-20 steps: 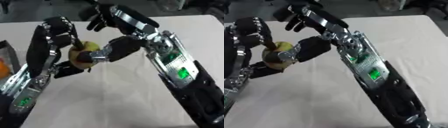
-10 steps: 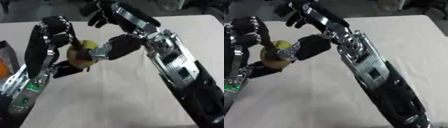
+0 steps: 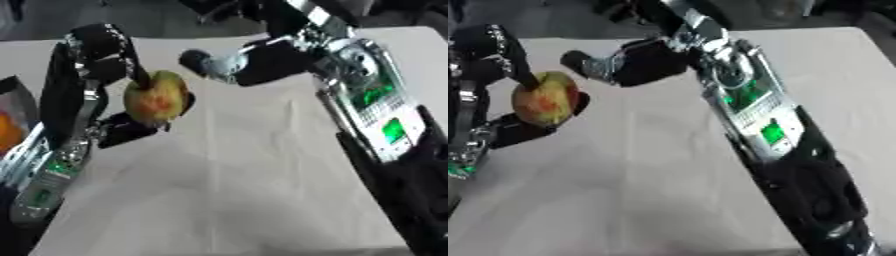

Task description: Pick up the objects with one hand, pass them to the other hand, and then place them into the box on the other side of the table.

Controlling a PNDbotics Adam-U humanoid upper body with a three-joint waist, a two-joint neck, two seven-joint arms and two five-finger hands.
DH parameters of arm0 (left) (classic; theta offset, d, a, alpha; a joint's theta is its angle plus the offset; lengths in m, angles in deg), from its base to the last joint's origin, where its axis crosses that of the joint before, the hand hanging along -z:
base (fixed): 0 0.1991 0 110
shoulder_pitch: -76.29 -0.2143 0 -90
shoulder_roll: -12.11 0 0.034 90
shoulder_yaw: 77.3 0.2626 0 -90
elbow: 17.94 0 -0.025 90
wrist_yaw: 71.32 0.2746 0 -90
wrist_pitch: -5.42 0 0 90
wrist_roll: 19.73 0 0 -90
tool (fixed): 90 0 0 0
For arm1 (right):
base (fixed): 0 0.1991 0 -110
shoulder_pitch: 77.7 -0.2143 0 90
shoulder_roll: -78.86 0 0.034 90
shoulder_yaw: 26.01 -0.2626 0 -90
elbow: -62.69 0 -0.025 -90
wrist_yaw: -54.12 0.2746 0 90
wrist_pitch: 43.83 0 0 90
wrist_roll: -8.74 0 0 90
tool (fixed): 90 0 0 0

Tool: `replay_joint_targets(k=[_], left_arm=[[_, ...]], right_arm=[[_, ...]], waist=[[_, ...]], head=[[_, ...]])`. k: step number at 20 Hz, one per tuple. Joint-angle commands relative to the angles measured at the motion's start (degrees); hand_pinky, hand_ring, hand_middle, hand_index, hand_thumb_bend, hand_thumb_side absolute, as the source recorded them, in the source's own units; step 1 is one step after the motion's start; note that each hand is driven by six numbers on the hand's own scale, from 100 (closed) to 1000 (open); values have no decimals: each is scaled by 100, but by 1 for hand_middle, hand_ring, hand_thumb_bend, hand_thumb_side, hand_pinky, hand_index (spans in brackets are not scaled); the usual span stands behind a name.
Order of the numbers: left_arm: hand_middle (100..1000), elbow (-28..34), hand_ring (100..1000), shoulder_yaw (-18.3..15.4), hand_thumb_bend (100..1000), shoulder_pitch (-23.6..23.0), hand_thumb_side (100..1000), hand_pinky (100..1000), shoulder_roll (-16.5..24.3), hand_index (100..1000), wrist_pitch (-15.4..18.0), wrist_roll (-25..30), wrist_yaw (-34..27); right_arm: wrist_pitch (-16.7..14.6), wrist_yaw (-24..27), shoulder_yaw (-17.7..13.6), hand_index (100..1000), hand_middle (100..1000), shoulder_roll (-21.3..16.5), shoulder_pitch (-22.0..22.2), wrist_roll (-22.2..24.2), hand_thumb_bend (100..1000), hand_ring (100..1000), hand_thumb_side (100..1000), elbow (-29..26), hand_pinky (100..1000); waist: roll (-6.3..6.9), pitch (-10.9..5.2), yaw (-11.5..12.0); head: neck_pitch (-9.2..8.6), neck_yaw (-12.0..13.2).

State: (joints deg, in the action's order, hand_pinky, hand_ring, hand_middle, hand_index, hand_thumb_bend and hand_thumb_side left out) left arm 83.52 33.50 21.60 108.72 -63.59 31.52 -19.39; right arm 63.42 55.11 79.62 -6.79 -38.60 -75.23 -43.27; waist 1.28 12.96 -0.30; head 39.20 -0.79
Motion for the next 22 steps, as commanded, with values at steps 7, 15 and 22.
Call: replay_joint_targets(k=[7,15,22], left_arm=[[270,43,286,-226,544,23,100,363,308,330,-191,-28,-209],[277,-88,281,-465,516,-127,100,357,673,325,-519,-69,-788],[279,-214,277,-810,493,-343,100,354,1163,322,-924,-207,-1244]], right_arm=[[-47,416,-562,803,789,-651,-102,-827,582,754,100,113,763],[-22,388,-805,788,773,-909,-3,-1230,650,737,100,189,748],[-9,402,-868,783,769,-983,53,-1449,659,730,100,142,745]], waist=[[3,-103,9],[37,-110,7],[70,-106,30]], head=[[51,109],[-37,163],[-171,254]])
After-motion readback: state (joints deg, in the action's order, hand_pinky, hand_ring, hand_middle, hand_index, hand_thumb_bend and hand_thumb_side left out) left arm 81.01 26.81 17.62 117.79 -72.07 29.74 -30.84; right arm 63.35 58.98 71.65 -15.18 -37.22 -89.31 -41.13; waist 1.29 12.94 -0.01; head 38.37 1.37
